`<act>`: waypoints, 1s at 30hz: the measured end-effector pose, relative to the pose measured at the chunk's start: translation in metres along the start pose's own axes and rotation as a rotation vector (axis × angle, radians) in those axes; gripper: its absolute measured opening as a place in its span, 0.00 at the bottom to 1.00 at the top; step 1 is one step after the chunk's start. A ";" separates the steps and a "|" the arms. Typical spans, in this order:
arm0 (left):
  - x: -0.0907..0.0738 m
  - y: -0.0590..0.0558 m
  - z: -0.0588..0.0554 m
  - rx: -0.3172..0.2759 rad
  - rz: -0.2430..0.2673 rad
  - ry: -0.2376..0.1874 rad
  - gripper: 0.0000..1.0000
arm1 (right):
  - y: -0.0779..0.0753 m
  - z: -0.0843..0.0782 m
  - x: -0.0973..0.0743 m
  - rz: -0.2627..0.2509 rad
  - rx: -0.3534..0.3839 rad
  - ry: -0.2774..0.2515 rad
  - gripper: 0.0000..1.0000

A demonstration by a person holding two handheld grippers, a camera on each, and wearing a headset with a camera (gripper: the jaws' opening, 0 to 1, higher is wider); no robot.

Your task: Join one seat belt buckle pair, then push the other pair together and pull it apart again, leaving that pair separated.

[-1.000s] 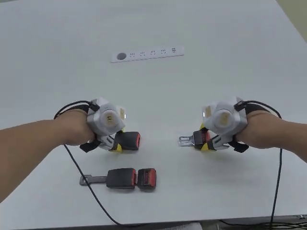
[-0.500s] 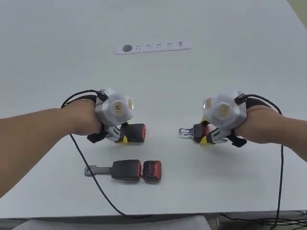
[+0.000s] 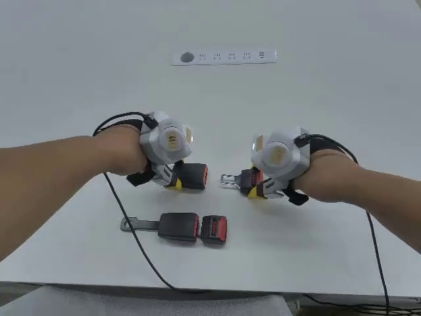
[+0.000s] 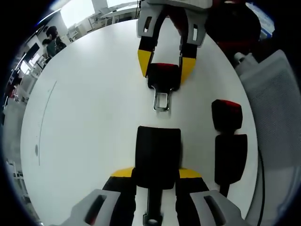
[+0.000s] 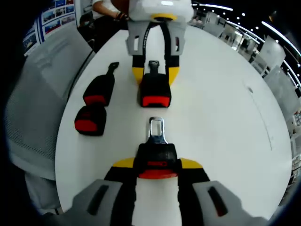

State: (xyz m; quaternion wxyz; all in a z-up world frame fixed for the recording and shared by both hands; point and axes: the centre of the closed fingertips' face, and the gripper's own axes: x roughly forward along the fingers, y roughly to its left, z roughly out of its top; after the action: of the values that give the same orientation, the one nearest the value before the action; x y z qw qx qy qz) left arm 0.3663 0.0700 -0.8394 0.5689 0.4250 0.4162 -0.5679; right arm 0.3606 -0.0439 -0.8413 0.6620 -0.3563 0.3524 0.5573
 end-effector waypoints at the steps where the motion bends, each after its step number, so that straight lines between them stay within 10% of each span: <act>1: 0.000 0.000 0.000 0.000 0.000 0.002 0.33 | -0.001 0.004 0.003 -0.003 0.004 0.003 0.32; 30: 0.005 0.005 -0.005 -0.006 0.003 -0.046 0.32 | 0.001 0.032 0.019 0.003 -0.052 -0.012 0.31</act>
State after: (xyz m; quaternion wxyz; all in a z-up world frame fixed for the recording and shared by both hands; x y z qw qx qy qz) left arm 0.3711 0.0736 -0.8452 0.5806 0.4107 0.4041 -0.5752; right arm 0.3642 -0.0064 -0.8419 0.6540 -0.3693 0.3343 0.5693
